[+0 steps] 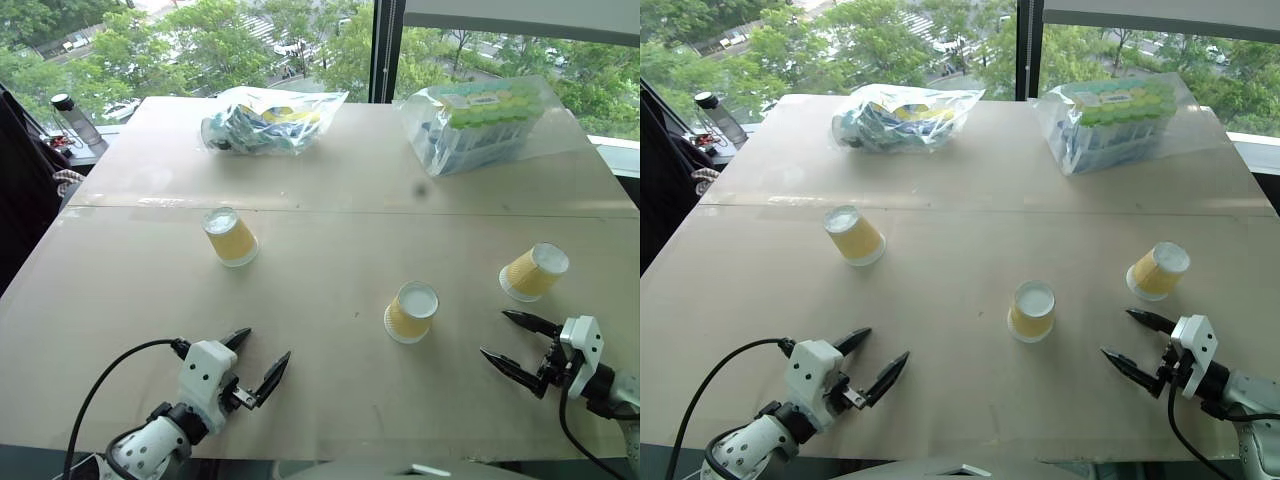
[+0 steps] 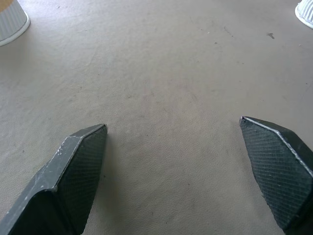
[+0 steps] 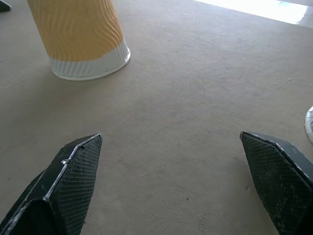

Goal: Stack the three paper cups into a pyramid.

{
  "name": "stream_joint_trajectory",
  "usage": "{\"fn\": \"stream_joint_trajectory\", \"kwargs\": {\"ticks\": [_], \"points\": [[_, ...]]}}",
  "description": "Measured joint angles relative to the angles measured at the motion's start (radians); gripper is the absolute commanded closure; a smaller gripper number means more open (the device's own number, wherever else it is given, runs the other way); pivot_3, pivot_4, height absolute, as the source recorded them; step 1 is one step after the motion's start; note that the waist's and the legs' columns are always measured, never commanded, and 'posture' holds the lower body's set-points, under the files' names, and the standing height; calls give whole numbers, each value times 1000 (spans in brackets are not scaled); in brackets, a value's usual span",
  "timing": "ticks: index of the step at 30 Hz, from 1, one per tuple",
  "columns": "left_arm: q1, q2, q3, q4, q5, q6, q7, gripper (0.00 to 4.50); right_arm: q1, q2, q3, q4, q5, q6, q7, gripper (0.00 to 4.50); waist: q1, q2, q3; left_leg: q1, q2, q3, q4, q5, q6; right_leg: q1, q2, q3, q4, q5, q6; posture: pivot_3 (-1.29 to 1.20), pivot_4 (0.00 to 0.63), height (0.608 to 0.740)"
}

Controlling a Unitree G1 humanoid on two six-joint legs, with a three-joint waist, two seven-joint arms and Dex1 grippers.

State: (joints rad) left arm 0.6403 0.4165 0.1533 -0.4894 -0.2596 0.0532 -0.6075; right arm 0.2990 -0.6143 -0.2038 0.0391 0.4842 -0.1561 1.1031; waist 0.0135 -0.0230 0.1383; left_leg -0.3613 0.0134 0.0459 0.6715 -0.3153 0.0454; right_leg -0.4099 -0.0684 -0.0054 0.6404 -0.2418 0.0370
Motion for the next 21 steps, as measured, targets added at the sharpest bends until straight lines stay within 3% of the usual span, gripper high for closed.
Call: {"fn": "stream_joint_trajectory", "kwargs": {"ticks": [21], "points": [[-47, 16, -6, 1, -20, -12, -53, 42, 19, -3, -8, -23, 0, 1, 30, 0, 0, 0, 0, 0, -1, -1, 1, 0, 0, 1, 0, -1, 0, 0, 0, 0, 150, 740]]}}
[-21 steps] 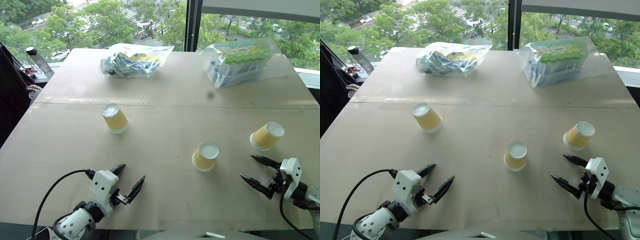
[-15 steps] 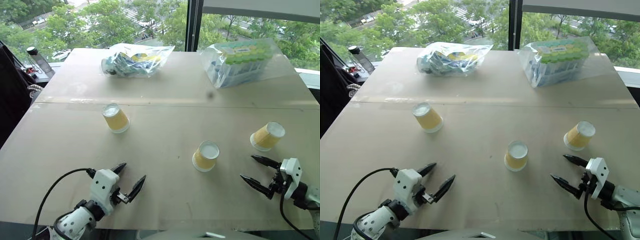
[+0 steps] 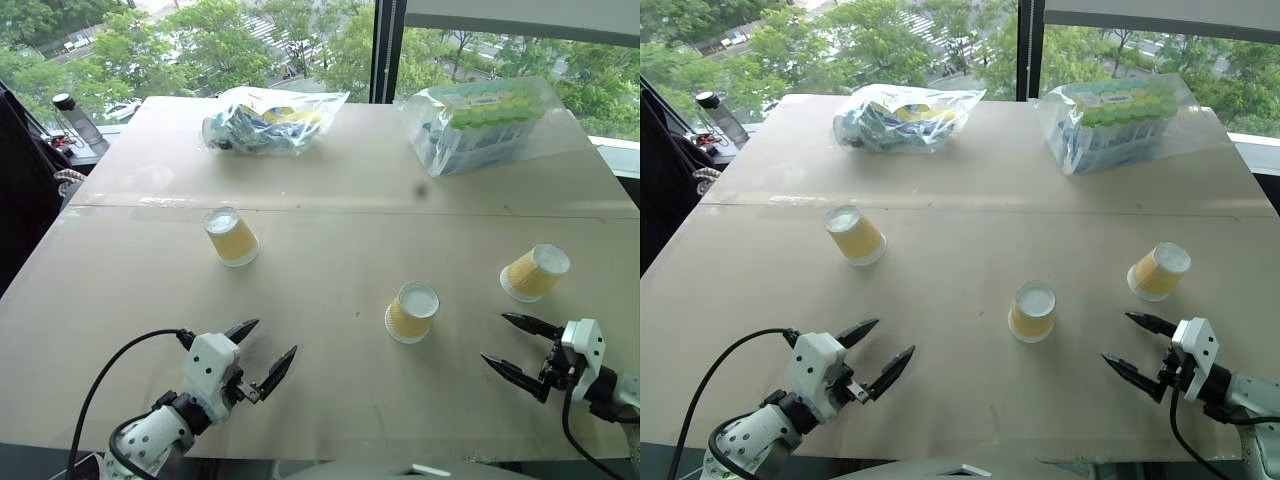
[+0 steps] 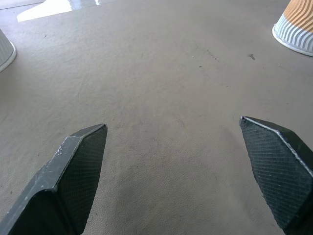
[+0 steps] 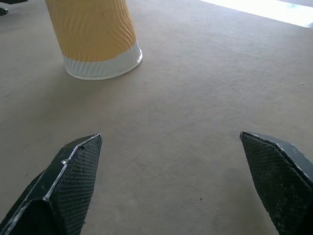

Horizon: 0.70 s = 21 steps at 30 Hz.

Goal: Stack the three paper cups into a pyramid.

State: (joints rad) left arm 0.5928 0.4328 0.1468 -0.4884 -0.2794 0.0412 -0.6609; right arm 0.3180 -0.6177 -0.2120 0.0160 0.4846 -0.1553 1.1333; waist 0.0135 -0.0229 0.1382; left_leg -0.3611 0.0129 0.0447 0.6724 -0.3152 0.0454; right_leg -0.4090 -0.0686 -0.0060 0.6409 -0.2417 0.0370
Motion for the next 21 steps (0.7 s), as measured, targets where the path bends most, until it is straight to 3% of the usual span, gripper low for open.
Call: {"fn": "stream_joint_trajectory", "kwargs": {"ticks": [5, 14, 21], "points": [[-8, 32, 2, 7, -4, -18, -37, 42, -1, -6, 12, -40, 0, 12, 25, 0, 0, 0, 0, 0, 0, 0, 0, 0, 0, 0, 0, 0, 0, 0, 0, 0, 150, 740], [-83, 197, 85, -15, -298, -34, -344, 42, -151, 31, 176, -272, 4, 179, -50, 0, -1, 0, 1, -1, 0, -1, 2, 0, 0, 0, 0, -1, 1, 0, 0, 0, 150, 740], [-127, 327, 113, -6, -367, -27, -547, 42, -267, 83, 272, -298, -21, 225, -97, 0, 0, 0, 1, -1, -2, -2, 2, 0, 0, 0, 3, -2, 1, 0, 0, 0, 150, 740]]}}
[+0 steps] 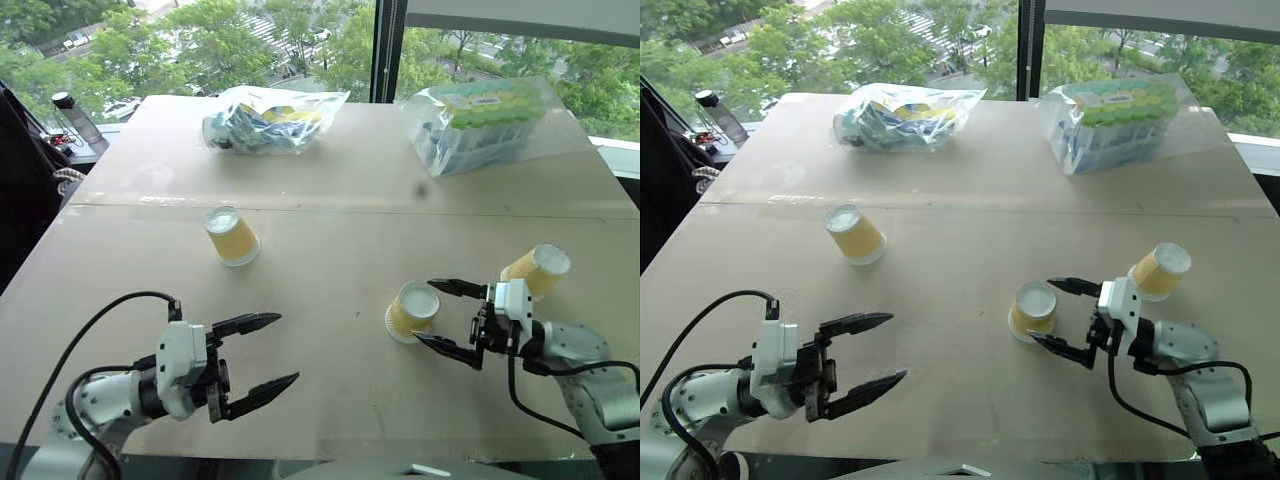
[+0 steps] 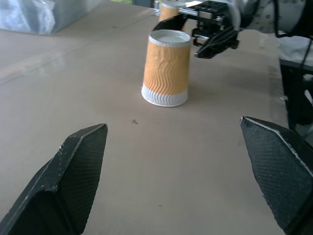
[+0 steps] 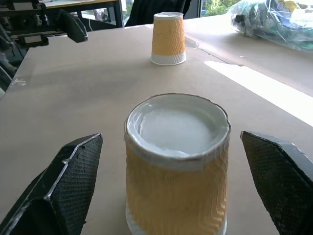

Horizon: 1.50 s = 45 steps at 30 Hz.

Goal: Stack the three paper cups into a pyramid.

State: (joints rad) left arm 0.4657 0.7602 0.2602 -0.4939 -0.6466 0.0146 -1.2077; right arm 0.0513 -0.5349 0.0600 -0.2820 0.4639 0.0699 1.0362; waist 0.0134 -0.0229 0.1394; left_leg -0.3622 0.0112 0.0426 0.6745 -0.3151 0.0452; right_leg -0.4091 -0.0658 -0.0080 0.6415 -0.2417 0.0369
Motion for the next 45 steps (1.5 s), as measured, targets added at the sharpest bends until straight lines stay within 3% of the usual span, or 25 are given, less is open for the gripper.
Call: {"fn": "stream_joint_trajectory", "kwargs": {"ticks": [8, 11, 14, 15, 20, 23, 26, 30, 39, 40, 43, 45], "points": [[-92, 34, 4, 50, -4, -4, -125, 42, -52, 31, 61, 16, -34, 11, -4, 0, -1, 1, 0, 0, 0, 0, 0, 0, 0, 0, 1, 0, 0, 0, 0, 0, 150, 740], [-117, 34, 3, 75, -3, -6, -140, 0, -60, 32, 63, 17, -38, 11, -10, 881, -1, 1, 0, 0, 0, -1, 0, 0, 0, 0, 1, 0, 0, 0, 0, 0, 150, 740], [-130, 34, 3, 88, 1, -6, -145, 0, -62, 33, 63, 24, -41, 11, -16, 2176, -1, 1, 0, 0, 0, -1, 0, 0, 0, 0, 1, 0, 0, 0, 0, 0, 150, 740], [-131, 33, 3, 88, 3, -6, -145, 0, -64, 33, 63, 26, -43, 10, -15, 2308, -1, 1, 0, 0, 0, -1, 0, 0, 0, 0, 1, 0, 0, 0, 0, 0, 150, 740], [-130, -29, 6, 90, 9, 8, -68, 0, -100, 50, 64, 54, -56, 7, -24, 2307, -4, 1, 1, 0, 0, -1, 1, 0, 0, 0, 1, 0, 1, 0, 0, 0, 150, 740], [-116, -116, 8, 71, 17, 63, 99, 0, -171, 99, 85, 71, -71, 37, -66, 2307, -11, 1, 1, 0, 1, -1, 1, 0, 0, 0, -1, 0, 1, 2, 4, 0, 150, 740], [-113, -247, -21, 2, 71, 166, 374, 0, -352, 207, 145, 163, -132, 126, -160, 2307, -24, 0, 1, 0, 0, -4, 2, 0, 0, 0, -4, -1, 2, 3, 4, 0, 150, 740], [-139, -326, -77, -57, 121, 255, 572, 0, -513, 308, 194, 305, -201, 166, -237, 2307, -23, 1, 1, -1, 0, -7, 2, 1, -2, 0, -5, -3, 3, 4, 3, 0, 150, 740], [-138, -351, -155, -130, 188, 312, 694, 0, -755, 457, 190, 655, -312, 126, -380, 2307, -33, 2, 2, -5, -2, -9, 2, 4, -8, -2, -5, -4, 2, 4, 3, 0, 150, 740], [-139, -350, -155, -131, 192, 312, 696, 0, -776, 462, 186, 686, -322, 117, -392, 1292, -33, 2, 2, -5, -2, -10, 2, 4, -8, -2, -5, -4, 2, 4, 3, 0, 150, 740], [-140, -344, -155, -132, 194, 310, 699, 0, -806, 475, 164, 744, -338, 88, -415, 73, -30, 3, 2, -6, -2, -12, 2, 5, -9, -2, -6, -5, 2, 4, 2, 0, 150, 740], [-140, -335, -157, -132, 194, 307, 687, 0, -805, 480, 151, 746, -335, 79, -413, 25, -30, 3, 2, -7, -2, -12, 2, 5, -9, -2, -6, -5, 2, 4, 2, 0, 150, 740]]}}
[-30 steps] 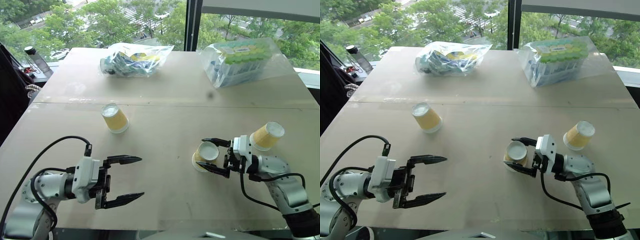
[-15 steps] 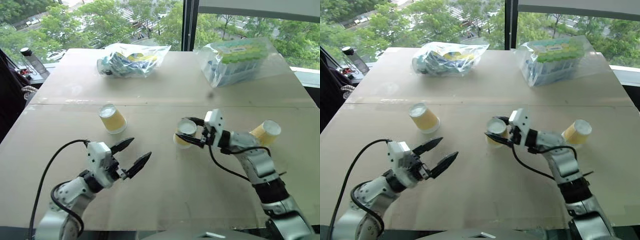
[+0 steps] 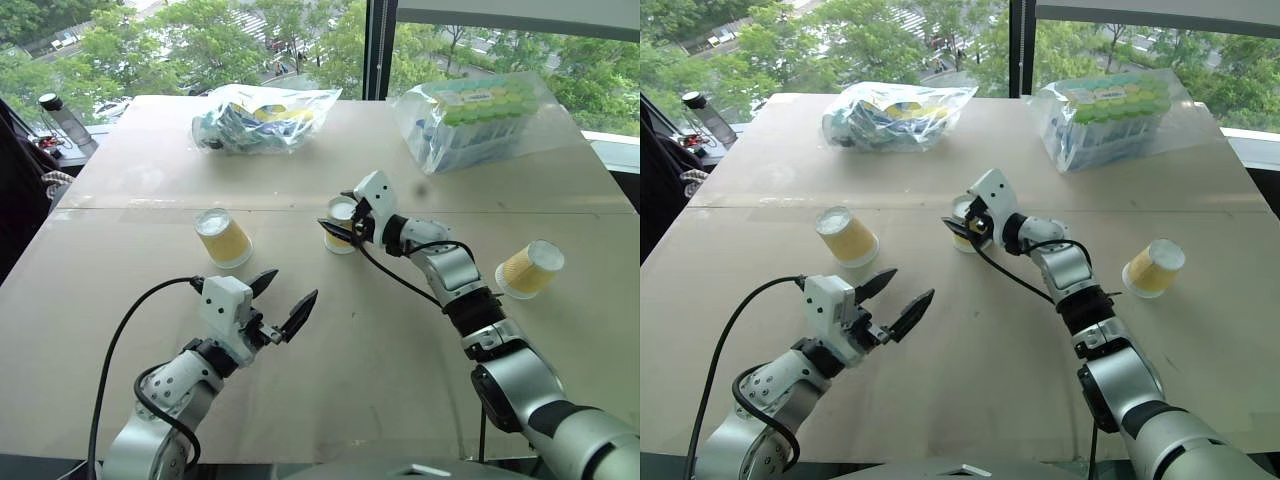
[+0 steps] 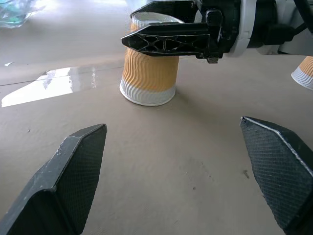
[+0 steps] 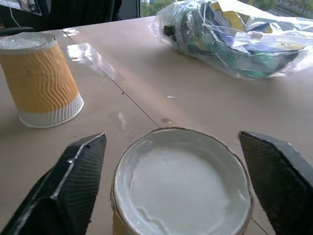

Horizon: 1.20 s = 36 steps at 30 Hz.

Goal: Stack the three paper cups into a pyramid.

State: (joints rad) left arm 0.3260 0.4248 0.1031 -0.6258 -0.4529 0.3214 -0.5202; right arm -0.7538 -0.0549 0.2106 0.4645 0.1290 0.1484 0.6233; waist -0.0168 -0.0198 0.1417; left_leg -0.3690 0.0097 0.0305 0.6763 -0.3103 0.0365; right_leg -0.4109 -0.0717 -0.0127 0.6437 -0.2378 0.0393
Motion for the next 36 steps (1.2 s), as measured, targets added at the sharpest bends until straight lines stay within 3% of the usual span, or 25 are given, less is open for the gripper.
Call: {"fn": "stream_joint_trajectory", "kwargs": {"ticks": [5, 9, 13, 18, 21, 26, 36], "points": [[26, 52, -20, -25, -16, 1, -65, 0, 134, -71, -16, -209, 34, 57, 40, 25, 3, 1, 0, -3, 0, -2, 0, 0, 0, -1, -1, -1, -2, 0, 0, 0, 150, 740], [6, 118, -22, -42, -95, 47, -135, 0, 279, -193, -20, -415, 45, 129, 84, 25, 5, 1, 1, -4, 0, -4, 0, 0, 1, -1, -2, -3, -3, 0, 0, 0, 150, 740], [-205, 250, -45, -50, -151, 124, -240, 0, 459, -307, -108, -668, 92, 170, 86, 25, 23, 6, 4, -8, -1, -12, 3, -1, 2, -1, 3, -9, -1, 0, -1, 0, 150, 740], [-457, 267, -123, 13, -218, 196, -336, 0, 601, -408, -354, -894, 123, 217, -12, 25, 21, 8, 3, -8, -3, -11, 6, -1, 2, 0, 6, -11, -1, 0, 0, 0, 150, 740], [-542, 270, -188, 83, -208, 197, -412, 0, 690, -416, -472, -969, 127, 236, -73, 25, 21, 7, 3, -9, -3, -13, 6, 0, 1, 0, 8, -10, -2, 0, 0, 0, 150, 740], [-647, 265, -240, 168, -192, 193, -497, 0, 836, -379, -564, -1046, 127, 256, -154, 25, 28, 8, 3, -9, -3, -12, 7, -1, 3, 0, 8, -8, -1, 0, 0, 0, 150, 740], [-725, 259, -275, 243, -154, 174, -608, 0, 1023, -220, -596, -1100, 100, 202, -313, 25, 28, 8, 3, -8, -3, -12, 8, -1, 2, 0, 10, -6, -1, 0, 0, 0, 150, 740]]}}
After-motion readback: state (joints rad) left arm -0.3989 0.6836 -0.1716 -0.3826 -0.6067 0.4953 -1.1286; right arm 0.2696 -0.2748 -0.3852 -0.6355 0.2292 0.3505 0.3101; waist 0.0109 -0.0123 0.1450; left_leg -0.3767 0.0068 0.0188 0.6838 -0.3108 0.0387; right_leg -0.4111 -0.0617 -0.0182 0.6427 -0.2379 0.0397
